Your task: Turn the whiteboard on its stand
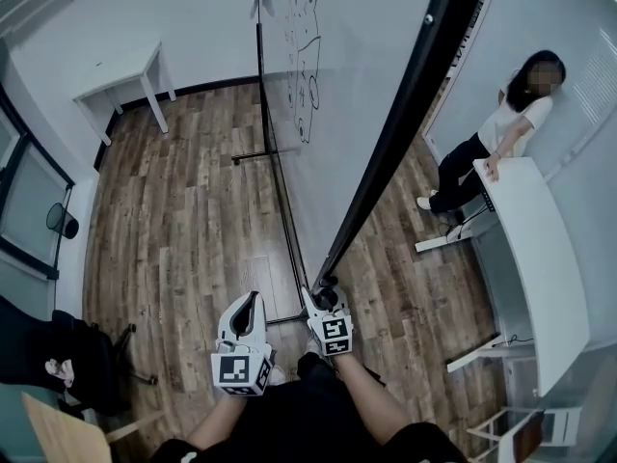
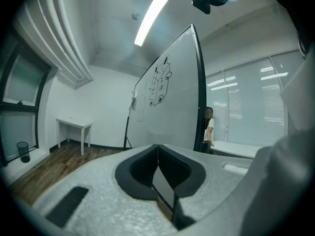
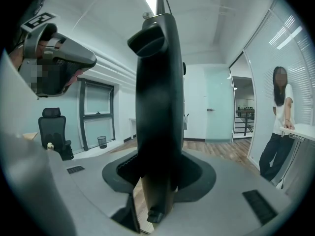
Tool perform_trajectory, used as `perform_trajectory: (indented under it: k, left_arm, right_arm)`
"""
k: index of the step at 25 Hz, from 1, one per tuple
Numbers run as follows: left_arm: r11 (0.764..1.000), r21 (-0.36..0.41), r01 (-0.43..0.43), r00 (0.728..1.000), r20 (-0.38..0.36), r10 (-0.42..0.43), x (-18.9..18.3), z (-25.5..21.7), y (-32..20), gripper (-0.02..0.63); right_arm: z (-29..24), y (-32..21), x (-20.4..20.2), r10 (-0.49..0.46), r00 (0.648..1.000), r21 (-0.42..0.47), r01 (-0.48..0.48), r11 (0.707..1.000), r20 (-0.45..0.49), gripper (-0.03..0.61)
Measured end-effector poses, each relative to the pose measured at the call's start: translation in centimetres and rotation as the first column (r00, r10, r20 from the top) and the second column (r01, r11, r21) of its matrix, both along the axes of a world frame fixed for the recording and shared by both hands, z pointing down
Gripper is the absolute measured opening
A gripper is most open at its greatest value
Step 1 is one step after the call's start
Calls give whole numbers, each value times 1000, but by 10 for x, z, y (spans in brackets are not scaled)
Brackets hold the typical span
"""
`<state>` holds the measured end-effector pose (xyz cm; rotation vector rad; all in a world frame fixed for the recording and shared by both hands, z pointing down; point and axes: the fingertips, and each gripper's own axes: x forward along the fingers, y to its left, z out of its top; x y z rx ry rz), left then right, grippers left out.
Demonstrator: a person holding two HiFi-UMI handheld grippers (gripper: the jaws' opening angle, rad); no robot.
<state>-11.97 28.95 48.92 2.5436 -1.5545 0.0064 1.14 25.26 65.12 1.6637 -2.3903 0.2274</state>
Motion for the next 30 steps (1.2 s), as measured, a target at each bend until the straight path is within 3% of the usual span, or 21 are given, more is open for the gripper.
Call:
perform_trajectory:
  k: [12,18,25,30]
  left_arm:
    - [1000,-2,-31,1000,-4,31,5,-5,-10,16]
    - [1000,4,-27,1000,-8,27,2,-8,-6,16]
    - [999,11,-48,999,-5,48,5,-9,-4,15]
    - [998,26,-63,998,-3,64,4,-16,4,16]
  right_arm:
    - [-4,10,-1,14,1000,-5,-14,1000,-4,167]
    - [2,27,3,-6,999,-68,4,998,-35,175]
    - [-25,58,22,42,999,-97,-40,994,21,181]
    - [-55,84,29,108,990,-80,-100,992,94,92]
